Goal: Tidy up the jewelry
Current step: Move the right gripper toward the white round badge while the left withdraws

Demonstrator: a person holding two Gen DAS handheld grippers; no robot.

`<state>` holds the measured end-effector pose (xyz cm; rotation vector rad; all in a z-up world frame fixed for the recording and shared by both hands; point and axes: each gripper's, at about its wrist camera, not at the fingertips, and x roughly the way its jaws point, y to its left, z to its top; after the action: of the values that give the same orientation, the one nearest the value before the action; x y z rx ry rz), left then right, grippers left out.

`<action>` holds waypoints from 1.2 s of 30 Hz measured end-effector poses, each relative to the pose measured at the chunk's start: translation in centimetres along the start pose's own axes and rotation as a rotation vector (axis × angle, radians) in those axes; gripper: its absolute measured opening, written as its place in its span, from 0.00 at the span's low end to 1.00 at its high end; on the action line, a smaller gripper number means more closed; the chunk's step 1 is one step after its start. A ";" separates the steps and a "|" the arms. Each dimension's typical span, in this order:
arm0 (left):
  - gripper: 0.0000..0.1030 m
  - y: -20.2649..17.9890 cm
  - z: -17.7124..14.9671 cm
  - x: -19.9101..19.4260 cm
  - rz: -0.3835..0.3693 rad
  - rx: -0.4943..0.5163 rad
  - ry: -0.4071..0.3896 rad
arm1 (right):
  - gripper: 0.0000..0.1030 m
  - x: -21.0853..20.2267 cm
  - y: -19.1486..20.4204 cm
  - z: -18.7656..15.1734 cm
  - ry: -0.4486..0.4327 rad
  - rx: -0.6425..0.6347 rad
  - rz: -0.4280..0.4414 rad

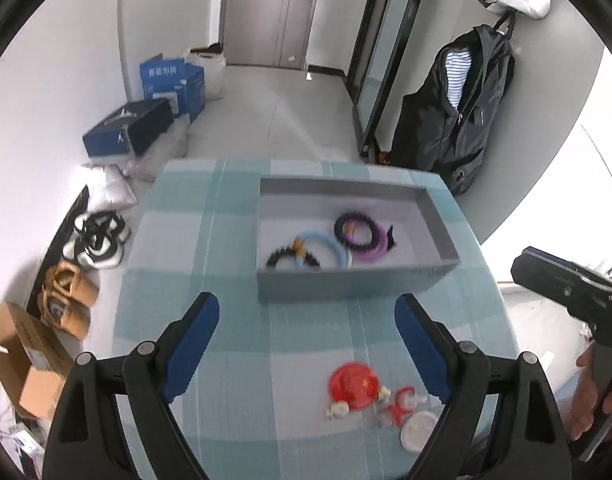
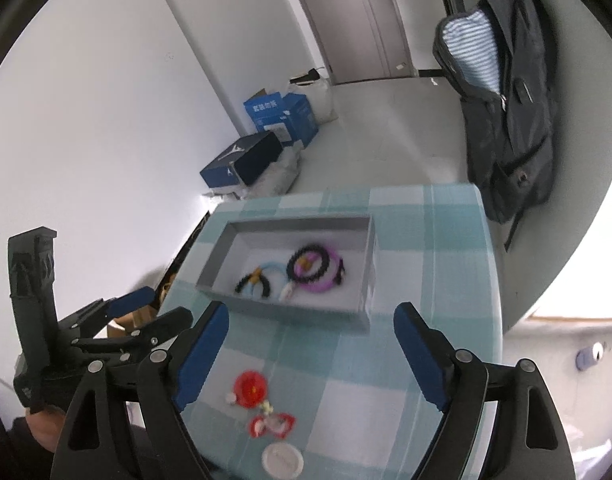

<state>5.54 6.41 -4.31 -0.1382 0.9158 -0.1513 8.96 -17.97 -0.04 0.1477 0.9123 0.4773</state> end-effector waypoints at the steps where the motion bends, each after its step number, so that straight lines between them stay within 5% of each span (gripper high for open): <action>1: 0.84 0.1 -0.3 0.0 0.004 -0.010 0.004 | 0.83 -0.1 0.1 -0.4 0.002 0.000 0.001; 12: 0.84 -0.8 -3.4 -0.2 -0.020 -0.046 0.066 | 0.83 -0.9 1.3 -6.8 0.083 -0.060 0.028; 26: 0.84 0.2 -5.9 -0.6 -0.017 -0.090 0.174 | 0.81 2.9 3.3 -11.8 0.242 -0.200 0.007; 33: 0.84 1.1 -6.3 0.0 0.000 -0.094 0.195 | 0.69 3.8 4.8 -12.4 0.248 -0.275 -0.026; 36: 0.84 1.9 -6.4 0.2 0.000 -0.130 0.206 | 0.54 4.7 4.7 -12.7 0.275 -0.276 -0.050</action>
<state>0.71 7.86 -8.69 -0.2459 1.1309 -0.1069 -0.26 -12.61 -9.65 -0.1957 1.1049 0.5810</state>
